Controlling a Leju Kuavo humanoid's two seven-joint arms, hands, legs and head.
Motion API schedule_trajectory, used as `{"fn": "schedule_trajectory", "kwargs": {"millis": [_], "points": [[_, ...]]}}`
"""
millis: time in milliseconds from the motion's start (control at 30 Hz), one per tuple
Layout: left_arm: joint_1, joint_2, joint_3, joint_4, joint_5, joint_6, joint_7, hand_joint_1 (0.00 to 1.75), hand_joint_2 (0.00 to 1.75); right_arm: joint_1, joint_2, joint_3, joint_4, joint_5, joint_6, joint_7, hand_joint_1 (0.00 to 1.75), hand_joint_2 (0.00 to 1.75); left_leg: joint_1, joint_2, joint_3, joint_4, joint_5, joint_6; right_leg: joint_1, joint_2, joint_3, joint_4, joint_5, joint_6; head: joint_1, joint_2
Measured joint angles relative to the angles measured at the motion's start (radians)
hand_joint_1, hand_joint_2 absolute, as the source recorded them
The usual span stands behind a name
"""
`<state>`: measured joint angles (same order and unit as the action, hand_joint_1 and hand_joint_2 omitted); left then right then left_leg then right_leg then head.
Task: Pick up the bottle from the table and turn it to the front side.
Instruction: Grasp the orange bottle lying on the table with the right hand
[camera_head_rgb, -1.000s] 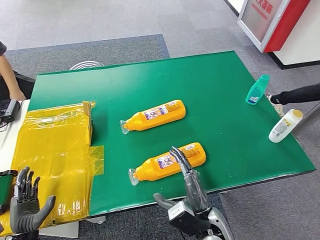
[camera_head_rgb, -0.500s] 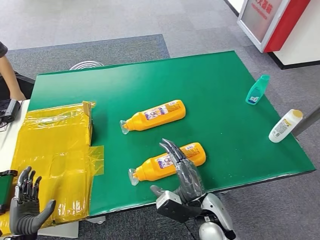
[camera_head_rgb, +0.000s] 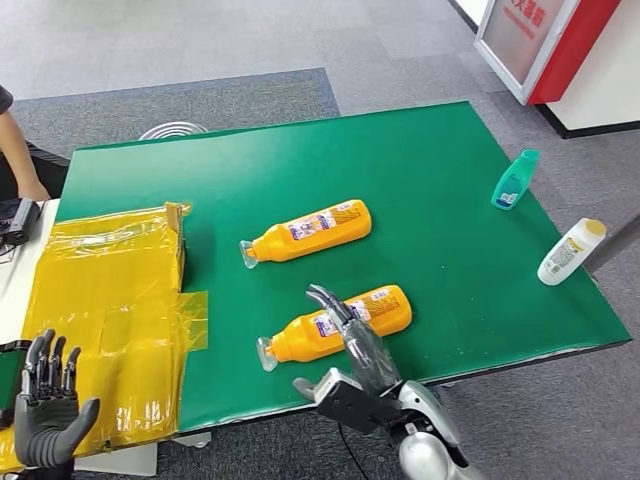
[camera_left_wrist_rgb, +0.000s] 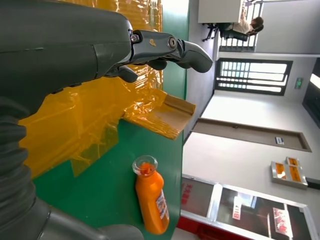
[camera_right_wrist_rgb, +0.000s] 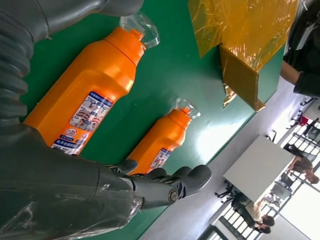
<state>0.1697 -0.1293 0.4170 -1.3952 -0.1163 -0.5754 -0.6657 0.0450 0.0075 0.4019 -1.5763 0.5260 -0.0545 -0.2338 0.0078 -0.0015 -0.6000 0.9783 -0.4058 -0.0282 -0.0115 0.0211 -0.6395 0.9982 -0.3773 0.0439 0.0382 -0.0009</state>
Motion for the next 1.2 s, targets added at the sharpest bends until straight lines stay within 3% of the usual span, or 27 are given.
{"fn": "schedule_trajectory", "kwargs": {"millis": [933, 1033, 1200], "points": [[-0.001, -0.001, 0.037, 0.004, -0.002, -0.031, 0.000, 0.00, 1.75, 0.043, 0.001, -0.004, 0.001, -0.048, -0.020, -0.029, 0.00, 1.75, 0.000, 0.000, 0.000, 0.000, 0.000, 0.000, 0.000, 0.000, 0.000, 0.000, 0.000, 0.000, 0.000, 0.000], [-0.001, -0.001, 0.037, 0.004, -0.005, -0.034, 0.000, 0.00, 1.75, 0.040, 0.001, -0.005, 0.003, -0.008, -0.039, -0.022, 0.00, 1.75, 0.000, 0.000, 0.000, 0.000, 0.000, 0.000, 0.000, 0.000, 0.000, 0.000, 0.000, 0.000, 0.000, 0.000], [-0.006, 0.001, 0.036, 0.007, -0.011, -0.036, 0.000, 0.00, 1.75, -0.028, -0.012, -0.005, 0.022, 0.167, -0.081, 0.036, 0.00, 1.75, 0.000, 0.000, 0.000, 0.000, 0.000, 0.000, 0.000, 0.000, 0.000, 0.000, 0.001, 0.000, 0.000, 0.000]]}}
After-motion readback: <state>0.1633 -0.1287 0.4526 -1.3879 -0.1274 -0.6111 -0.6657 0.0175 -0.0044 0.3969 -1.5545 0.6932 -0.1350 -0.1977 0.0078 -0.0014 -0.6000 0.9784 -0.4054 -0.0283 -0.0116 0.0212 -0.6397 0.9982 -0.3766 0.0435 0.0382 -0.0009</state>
